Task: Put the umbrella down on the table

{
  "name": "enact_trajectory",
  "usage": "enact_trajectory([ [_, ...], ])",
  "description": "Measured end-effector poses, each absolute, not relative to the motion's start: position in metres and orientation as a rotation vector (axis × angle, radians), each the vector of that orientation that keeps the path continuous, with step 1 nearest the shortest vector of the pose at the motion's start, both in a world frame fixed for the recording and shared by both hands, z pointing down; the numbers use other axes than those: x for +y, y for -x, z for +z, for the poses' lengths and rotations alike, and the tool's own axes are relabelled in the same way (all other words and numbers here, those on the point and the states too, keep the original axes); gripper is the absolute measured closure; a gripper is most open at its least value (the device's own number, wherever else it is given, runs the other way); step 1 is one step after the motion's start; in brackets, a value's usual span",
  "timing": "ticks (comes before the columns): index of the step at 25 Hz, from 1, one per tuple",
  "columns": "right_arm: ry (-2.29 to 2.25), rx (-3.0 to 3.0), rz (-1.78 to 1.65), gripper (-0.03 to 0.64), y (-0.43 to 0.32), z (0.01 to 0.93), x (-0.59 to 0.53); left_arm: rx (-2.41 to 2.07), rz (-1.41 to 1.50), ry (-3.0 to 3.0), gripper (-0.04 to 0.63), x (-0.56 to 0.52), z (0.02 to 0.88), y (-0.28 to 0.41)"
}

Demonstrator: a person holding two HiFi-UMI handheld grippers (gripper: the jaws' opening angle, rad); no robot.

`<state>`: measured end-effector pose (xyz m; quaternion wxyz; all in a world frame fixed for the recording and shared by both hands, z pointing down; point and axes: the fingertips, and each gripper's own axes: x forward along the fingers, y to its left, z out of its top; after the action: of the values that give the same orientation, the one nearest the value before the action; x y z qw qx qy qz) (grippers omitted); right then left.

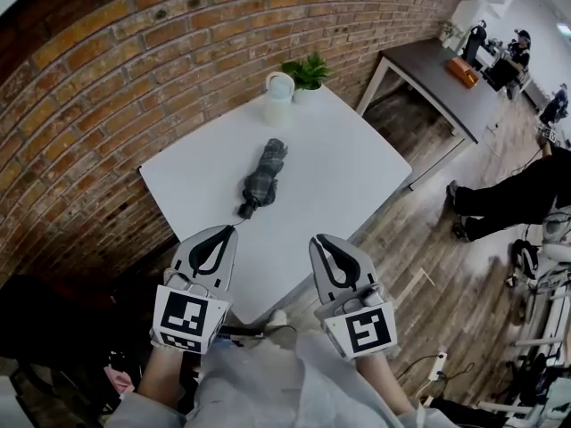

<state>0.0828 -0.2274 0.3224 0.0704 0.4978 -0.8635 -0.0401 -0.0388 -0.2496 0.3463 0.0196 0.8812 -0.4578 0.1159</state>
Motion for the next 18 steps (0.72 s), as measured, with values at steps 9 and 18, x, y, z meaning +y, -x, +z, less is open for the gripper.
enact_trajectory([
  [9, -1.482, -2.598, -0.143, 0.561, -0.0797, 0.3239, -0.2313, -1.426, 0.319, -2.667, 0.575, -0.2514, 0.3511, 0.0451],
  [18, -1.477, -2.599, -0.158, 0.561, -0.0755, 0.322, -0.2326, -1.42, 0.305, -2.67, 0.575, -0.2526, 0.3499, 0.042],
])
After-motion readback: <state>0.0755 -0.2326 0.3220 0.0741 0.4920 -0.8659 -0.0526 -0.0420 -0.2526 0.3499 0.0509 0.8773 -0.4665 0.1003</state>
